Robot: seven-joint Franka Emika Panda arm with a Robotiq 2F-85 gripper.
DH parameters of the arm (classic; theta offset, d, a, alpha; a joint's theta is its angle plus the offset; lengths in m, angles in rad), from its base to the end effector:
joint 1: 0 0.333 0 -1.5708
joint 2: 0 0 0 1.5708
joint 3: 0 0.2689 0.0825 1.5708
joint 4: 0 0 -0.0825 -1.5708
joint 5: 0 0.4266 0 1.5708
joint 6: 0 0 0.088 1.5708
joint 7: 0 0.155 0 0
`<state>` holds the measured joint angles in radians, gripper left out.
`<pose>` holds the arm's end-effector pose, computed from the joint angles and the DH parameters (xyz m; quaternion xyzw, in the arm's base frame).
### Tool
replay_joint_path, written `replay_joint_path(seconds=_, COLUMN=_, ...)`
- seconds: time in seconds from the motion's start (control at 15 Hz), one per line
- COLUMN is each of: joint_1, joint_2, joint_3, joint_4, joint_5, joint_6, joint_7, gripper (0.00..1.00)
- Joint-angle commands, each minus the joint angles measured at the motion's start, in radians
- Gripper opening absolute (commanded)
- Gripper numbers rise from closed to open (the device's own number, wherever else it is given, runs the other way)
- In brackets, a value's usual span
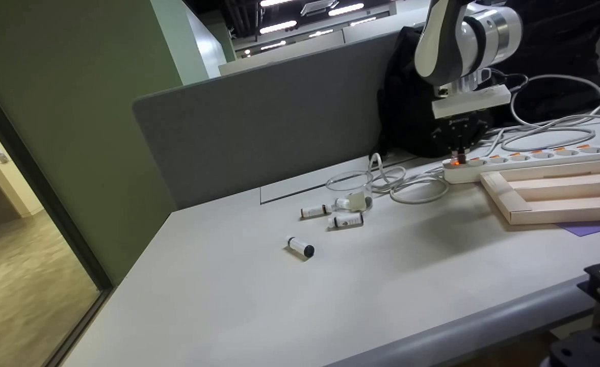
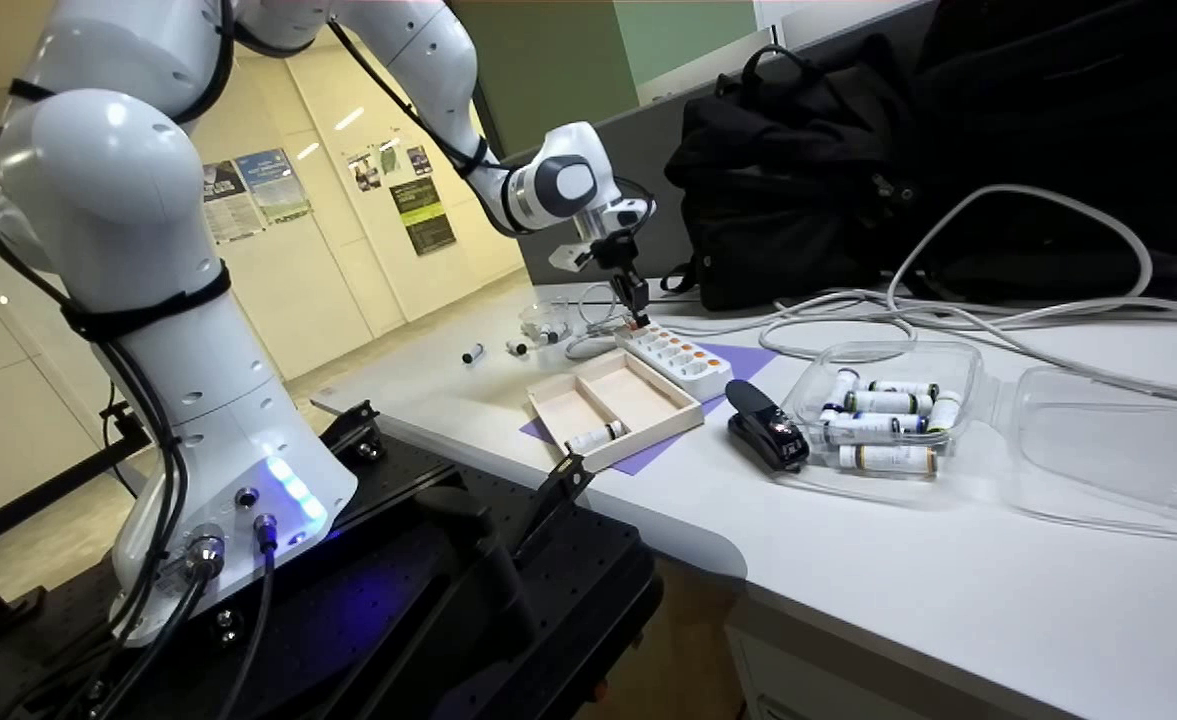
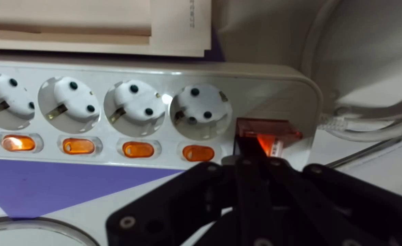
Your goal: Turn on the main adapter switch
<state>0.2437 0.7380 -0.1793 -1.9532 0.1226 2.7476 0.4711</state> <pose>0.6025 0.0219 -0.0139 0.9715 -0.2318 0.0439 0.0231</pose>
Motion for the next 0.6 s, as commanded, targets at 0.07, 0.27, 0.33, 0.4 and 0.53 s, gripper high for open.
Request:
replay_joint_path(seconds=0.07, joint_1=0.022, joint_2=-0.007, joint_3=-0.013, joint_4=0.01, joint_5=-0.023, joint_6=-0.074, joint_7=0.036, gripper=0.0)
replay_joint_path(seconds=0.27, joint_1=-0.002, joint_2=-0.08, joint_3=0.009, joint_4=0.022, joint_5=-0.031, joint_6=-0.192, joint_7=-0.002, gripper=0.0)
replay_joint_path(seconds=0.33, joint_1=-0.012, joint_2=-0.103, joint_3=0.018, joint_4=0.026, joint_5=-0.031, joint_6=-0.231, joint_7=-0.014, gripper=0.0)
replay_joint_path(seconds=0.4, joint_1=-0.021, joint_2=-0.132, joint_3=0.024, joint_4=0.028, joint_5=-0.031, joint_6=-0.259, joint_7=-0.021, gripper=0.0)
replay_joint_path(seconds=0.53, joint_1=-0.036, joint_2=-0.178, joint_3=0.031, joint_4=0.037, joint_5=-0.035, joint_6=-0.298, joint_7=-0.03, gripper=0.0)
